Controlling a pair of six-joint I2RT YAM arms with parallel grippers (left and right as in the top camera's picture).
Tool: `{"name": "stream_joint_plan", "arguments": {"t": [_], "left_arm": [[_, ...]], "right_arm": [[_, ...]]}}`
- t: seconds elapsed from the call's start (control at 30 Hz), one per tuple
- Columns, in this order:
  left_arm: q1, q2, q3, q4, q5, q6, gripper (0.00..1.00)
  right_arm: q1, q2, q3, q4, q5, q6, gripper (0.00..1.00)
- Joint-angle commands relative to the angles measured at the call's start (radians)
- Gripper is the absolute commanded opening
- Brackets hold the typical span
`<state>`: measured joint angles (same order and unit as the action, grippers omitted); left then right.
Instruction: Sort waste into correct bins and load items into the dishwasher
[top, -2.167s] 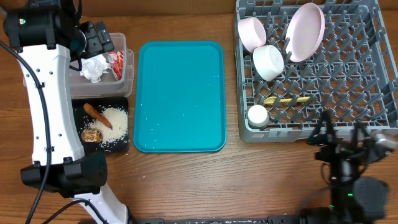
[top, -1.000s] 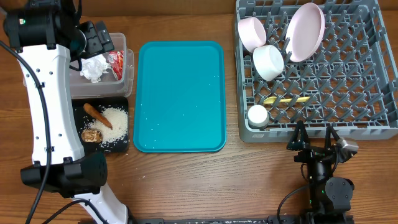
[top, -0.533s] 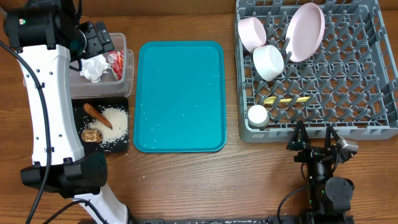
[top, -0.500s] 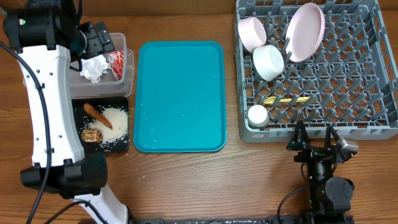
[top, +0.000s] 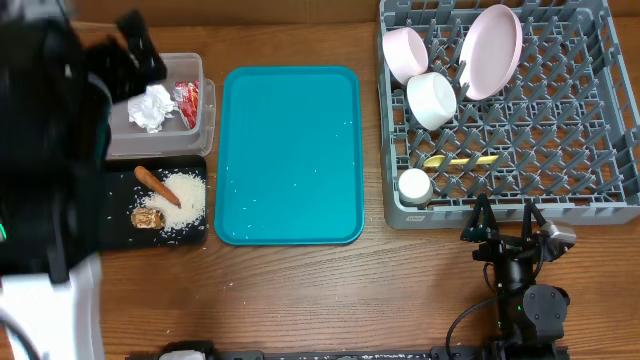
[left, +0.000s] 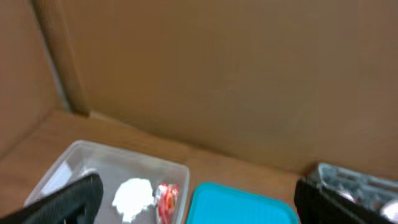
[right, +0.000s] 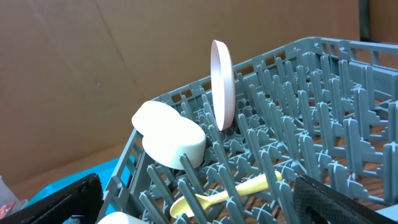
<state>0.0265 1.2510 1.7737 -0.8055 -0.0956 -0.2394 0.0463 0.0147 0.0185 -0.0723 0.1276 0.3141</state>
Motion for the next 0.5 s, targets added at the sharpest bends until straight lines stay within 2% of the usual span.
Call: {"name": "stream_joint_plan", "arguments": {"t": [0.0, 0.13, 0.3, 0.47], "left_arm": [[0.013, -0.142, -0.308, 0.169, 0.113, 0.129, 1.0], [0.028, -0.36, -0.674, 0.405, 0.152, 0.178, 1.0], [0.034, -0.629, -1.087, 0.615, 0.138, 0.188, 1.0], [0.034, -0.834, -1.378, 0.76, 0.137, 0.183, 1.0]], "right_arm": [[-0.002, -0.012, -0.011, 0.006, -0.006, 0.0, 1.0], [-0.002, -0.012, -0.011, 0.006, -0.006, 0.0, 1.0], [-0.002, -0.012, -0.011, 0.006, -0.006, 0.0, 1.0], [-0.002, -0.012, -0.011, 0.006, -0.006, 0.0, 1.0]]}}
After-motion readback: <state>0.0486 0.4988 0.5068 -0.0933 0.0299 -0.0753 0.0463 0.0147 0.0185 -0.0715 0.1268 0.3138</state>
